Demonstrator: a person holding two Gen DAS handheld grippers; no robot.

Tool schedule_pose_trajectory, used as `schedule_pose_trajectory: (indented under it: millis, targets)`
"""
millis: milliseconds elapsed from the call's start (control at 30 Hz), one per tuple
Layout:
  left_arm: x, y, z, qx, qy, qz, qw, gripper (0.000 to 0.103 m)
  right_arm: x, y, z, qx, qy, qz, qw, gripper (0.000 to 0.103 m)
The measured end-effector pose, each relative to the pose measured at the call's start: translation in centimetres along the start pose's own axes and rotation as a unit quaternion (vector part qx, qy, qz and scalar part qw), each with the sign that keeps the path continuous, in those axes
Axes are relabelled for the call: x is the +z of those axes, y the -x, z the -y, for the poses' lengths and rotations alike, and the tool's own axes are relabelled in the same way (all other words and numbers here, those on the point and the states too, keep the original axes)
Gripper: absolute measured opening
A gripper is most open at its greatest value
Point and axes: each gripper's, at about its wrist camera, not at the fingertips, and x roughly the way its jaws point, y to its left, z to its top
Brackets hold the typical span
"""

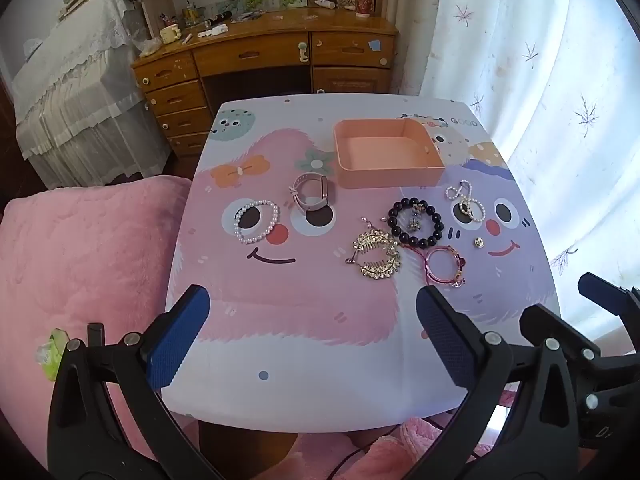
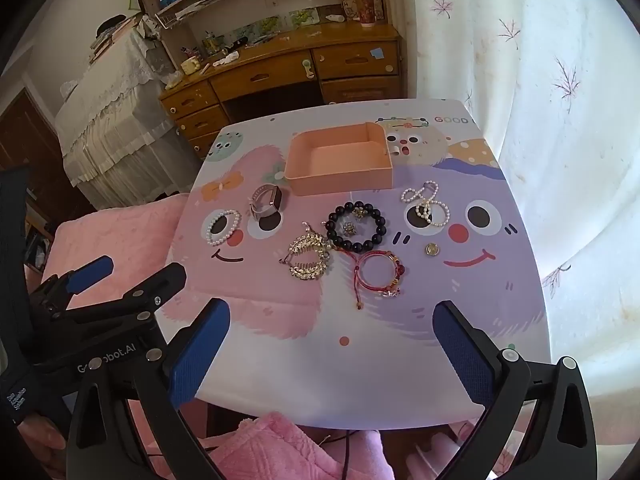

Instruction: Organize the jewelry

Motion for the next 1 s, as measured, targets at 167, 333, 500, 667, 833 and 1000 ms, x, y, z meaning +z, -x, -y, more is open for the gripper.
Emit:
schedule_pose_trajectory:
  millis: [167,333,500,667,833,1000]
  targets:
    - [0.1,-0.2,0.1,-0.008,-0.002,-0.001,1.0,0.103,0.1,-0.3,-0.1,-0.005,-0.003,-0.001,1.0,0.103]
    - [2.0,0.9,-0.3,-0.009,-0.007,0.002,0.9999,0.103,-0.3,-0.9,0.1,-0.011,0.0,-0.001,1.0,0.103]
    - [0.6,0.7,0.3,-0.003,-0.021,0.012,0.9997,0.103,0.2,-0.3,-0.1,-0.015,-0.002,0.001,1.0,0.103]
    - [0.7,0.6,0.2,-0.004,-0.022,0.013,0.9997,0.103,0.4,0.0,-0.4,-0.02,-0.002,0.002,1.0,0.103]
    - [0.8,0.4,0.3,-0.004,-0.023,0.015,0.9996,0.103,0.5,0.0,-0.3,-0.024,-0.002,0.005,1.0,0.103]
    - [0.7,0.4,0.4,-0.004,-0.023,0.016,0.9996,0.103,0.6,0.1,-0.3,-0.027,-0.002,0.007,1.0,0.103]
